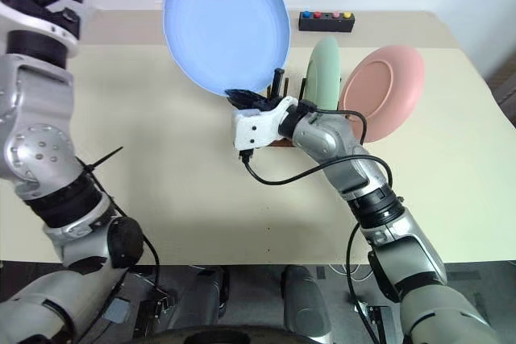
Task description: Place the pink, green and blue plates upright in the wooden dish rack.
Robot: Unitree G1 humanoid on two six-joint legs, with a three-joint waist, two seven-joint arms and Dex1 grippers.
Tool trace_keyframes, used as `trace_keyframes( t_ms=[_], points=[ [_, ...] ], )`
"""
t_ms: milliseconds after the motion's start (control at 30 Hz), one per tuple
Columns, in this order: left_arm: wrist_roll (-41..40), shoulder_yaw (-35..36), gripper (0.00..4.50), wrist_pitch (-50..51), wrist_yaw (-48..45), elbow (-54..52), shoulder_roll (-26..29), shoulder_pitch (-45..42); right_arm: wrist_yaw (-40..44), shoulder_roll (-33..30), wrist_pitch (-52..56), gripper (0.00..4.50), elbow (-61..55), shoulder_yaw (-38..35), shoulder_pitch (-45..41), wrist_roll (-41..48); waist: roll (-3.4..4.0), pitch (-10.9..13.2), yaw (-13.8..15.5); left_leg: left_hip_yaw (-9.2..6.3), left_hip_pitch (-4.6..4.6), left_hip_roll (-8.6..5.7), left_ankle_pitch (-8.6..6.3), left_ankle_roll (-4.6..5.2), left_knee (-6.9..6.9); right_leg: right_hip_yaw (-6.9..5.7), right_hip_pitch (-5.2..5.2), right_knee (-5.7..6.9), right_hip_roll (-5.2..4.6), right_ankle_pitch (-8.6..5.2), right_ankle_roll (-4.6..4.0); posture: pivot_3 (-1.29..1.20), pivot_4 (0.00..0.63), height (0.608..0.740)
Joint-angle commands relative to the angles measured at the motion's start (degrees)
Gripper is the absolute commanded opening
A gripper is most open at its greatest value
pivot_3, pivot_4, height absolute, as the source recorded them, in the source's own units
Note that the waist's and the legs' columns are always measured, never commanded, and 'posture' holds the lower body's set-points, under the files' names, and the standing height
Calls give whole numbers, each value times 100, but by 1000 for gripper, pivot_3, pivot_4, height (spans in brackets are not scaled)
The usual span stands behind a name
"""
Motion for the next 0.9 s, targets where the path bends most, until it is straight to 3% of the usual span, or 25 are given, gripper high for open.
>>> trace_keyframes(
  t_ms=[33,200,433,567,900],
  points=[
    [164,19,4475,-249,-218,77,361,332,174,249,204,0,-442,-513,-242,1084,0,0,1,0,0,0,0,0,1,0,1,0,-1,0,0,0,150,730],
    [416,-456,4475,-519,-1008,125,832,1525,791,681,1889,0,-1329,-1230,-216,3650,1,0,6,-2,1,1,0,0,-1,0,1,8,-1,1,-1,0,150,730],
    [478,-1849,4475,-920,-2343,-439,970,2842,407,750,4161,0,-2335,-2200,212,6434,3,-1,20,-6,1,1,-1,1,0,-3,4,6,0,1,-7,0,150,730],
    [335,-2218,4475,-1009,-2865,-584,963,3228,67,599,4962,0,-2571,-2540,559,7401,7,1,4,-5,2,4,-1,2,-3,-2,0,8,2,0,-10,0,150,730],
    [108,-2759,4475,-845,-3828,-894,1275,3779,-641,320,5766,0,-2313,-3099,802,8586,11,1,2,0,1,5,-1,3,-1,1,-1,7,3,-9,-26,0,150,730]
  ],
)
